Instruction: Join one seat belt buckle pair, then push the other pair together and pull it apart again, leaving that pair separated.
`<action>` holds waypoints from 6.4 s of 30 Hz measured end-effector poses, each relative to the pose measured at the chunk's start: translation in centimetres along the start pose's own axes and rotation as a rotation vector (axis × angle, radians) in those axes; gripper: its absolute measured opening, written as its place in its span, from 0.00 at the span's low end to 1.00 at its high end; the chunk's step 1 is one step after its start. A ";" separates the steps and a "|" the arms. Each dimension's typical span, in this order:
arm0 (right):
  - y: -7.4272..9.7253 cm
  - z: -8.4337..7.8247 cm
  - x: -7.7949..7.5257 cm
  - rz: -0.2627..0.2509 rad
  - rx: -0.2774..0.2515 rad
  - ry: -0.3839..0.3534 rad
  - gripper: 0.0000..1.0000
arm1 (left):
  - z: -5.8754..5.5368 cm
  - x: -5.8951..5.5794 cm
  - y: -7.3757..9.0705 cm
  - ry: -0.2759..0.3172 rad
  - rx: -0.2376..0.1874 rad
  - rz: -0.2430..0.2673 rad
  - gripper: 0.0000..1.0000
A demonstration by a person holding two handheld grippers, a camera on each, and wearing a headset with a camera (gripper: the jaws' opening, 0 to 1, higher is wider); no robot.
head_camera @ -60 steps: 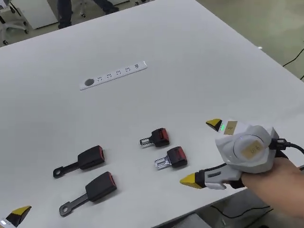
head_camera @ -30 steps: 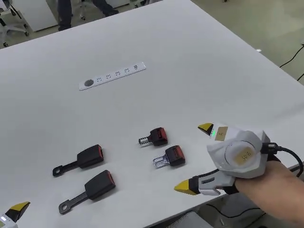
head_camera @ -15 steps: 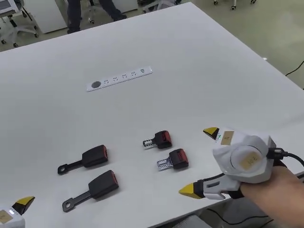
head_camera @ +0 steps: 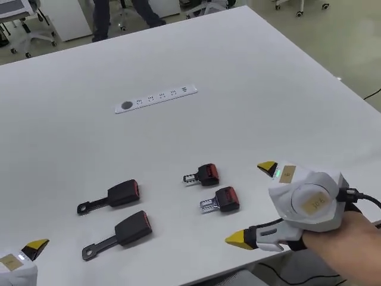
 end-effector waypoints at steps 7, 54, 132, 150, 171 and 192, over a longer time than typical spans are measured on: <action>0.0 0.2 -0.2 0.002 0.010 0.014 0.93 | 0.1 0.0 0.0 0.002 -0.004 -0.003 1.00; -3.6 -0.2 1.0 0.116 0.007 0.087 0.83 | 0.3 0.5 -2.4 -0.083 -0.022 -0.105 0.97; -10.7 -6.5 -4.6 0.521 0.256 0.201 0.34 | 2.0 -0.1 -13.4 -0.285 0.147 -0.510 0.34; -10.7 -6.3 -4.5 0.517 0.276 0.209 0.35 | 2.2 -0.4 -13.3 -0.304 0.171 -0.513 0.34; -13.2 -4.7 -1.4 0.449 0.178 0.118 0.34 | 2.2 -0.5 -13.4 -0.306 0.175 -0.515 0.34; -17.5 -2.3 3.1 0.512 0.115 0.181 0.34 | 1.9 0.0 -13.8 -0.315 0.179 -0.532 0.34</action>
Point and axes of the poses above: the centre of the closed fingertips' face, and the gripper's own axes: y roughly backward along the fingers, x roughly to its left, z roughly out of its top, the point moved 6 cm from there along y, roughly backward along the fingers, and after that the axes turned 11 degrees about -x, right-handed, at the moved point
